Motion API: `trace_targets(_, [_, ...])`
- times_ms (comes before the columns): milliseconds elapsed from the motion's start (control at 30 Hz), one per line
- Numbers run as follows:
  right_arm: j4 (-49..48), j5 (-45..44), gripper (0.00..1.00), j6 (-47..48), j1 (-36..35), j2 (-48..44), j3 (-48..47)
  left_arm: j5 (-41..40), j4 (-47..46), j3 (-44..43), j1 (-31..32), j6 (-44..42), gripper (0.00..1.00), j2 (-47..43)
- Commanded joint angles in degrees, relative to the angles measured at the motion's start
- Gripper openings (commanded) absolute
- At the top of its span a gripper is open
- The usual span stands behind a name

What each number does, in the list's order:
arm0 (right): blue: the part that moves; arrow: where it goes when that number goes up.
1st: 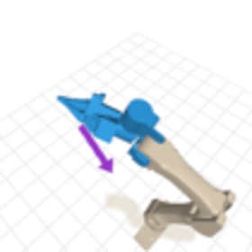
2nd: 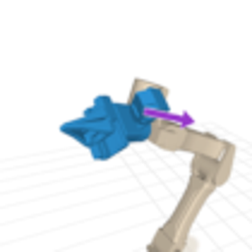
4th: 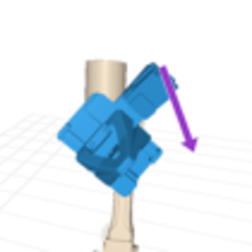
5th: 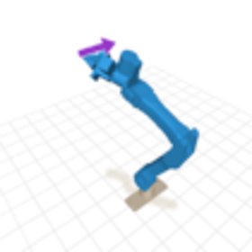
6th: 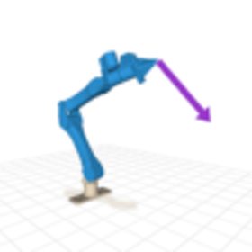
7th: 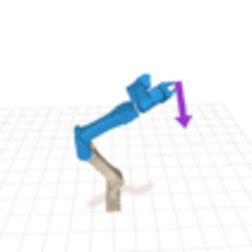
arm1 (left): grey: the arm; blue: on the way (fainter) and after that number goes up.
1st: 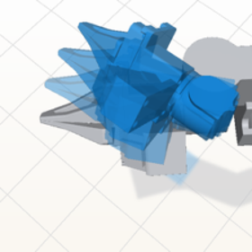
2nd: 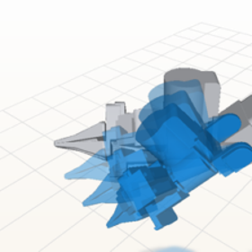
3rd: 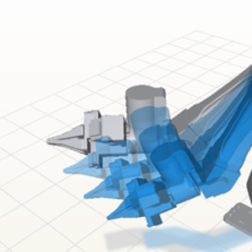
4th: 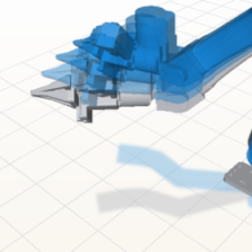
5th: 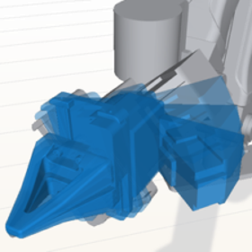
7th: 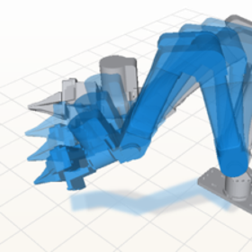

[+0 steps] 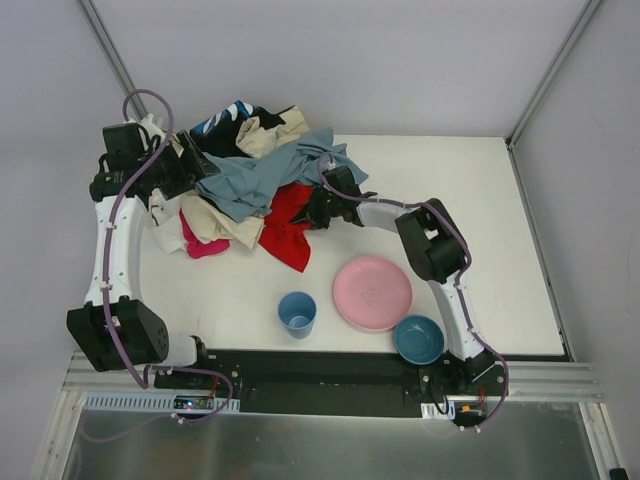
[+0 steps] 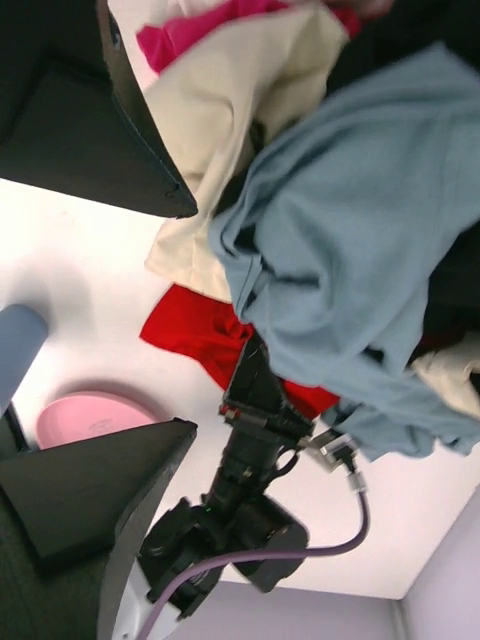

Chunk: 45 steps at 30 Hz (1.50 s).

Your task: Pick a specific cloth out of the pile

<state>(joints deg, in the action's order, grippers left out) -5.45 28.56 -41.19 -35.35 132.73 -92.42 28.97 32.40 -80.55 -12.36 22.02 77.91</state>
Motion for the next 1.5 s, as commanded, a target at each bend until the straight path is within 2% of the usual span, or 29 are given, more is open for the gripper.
trace_targets(0, [-1.3, 4.1, 0.01, -0.3, 0.1, -3.9, 3.0, 3.6, -0.5, -3.7, 4.9, -1.0, 0.77, 2.3])
trace_targets(100, [-2.3, 4.8, 0.01, -1.2, 0.2, -3.3, 4.1, 4.1, -0.5, -5.8, 9.4, -1.0, 0.62, 5.7])
trace_targets(267, [-3.4, 5.8, 0.01, -1.5, 0.6, -2.4, 5.1, 4.3, -0.5, -10.7, 17.0, -0.8, 0.22, 14.0])
trace_targets(367, [-3.6, 6.6, 0.01, -1.4, 0.9, -2.0, 5.5, 5.3, -0.4, -14.4, 20.1, -0.3, 0.07, 20.4])
trace_targets(433, [-3.9, 6.9, 0.01, -1.3, 1.1, -1.9, 6.0, 5.7, -0.5, -17.2, 22.3, -0.2, 0.0, 24.6])
trace_targets(633, [-4.5, 7.5, 0.01, -1.6, 1.6, -1.3, 6.5, 5.0, -0.3, -22.7, 26.7, 0.0, 0.0, 35.0])
trace_targets(833, [-4.6, 7.8, 0.01, -1.6, 1.9, -0.9, 6.0, 0.7, -0.4, -22.8, 27.3, -0.4, 0.0, 40.3])
trace_targets(1233, [-4.6, 8.8, 0.01, -1.4, 2.6, -1.4, 6.3, -9.9, -0.1, -23.2, 25.4, -0.9, 0.0, 43.9])
trace_targets(1467, [-4.6, 9.2, 0.01, -0.8, 3.6, -3.1, 7.3, -12.2, -0.1, -23.9, 22.0, -0.7, 0.0, 45.3])
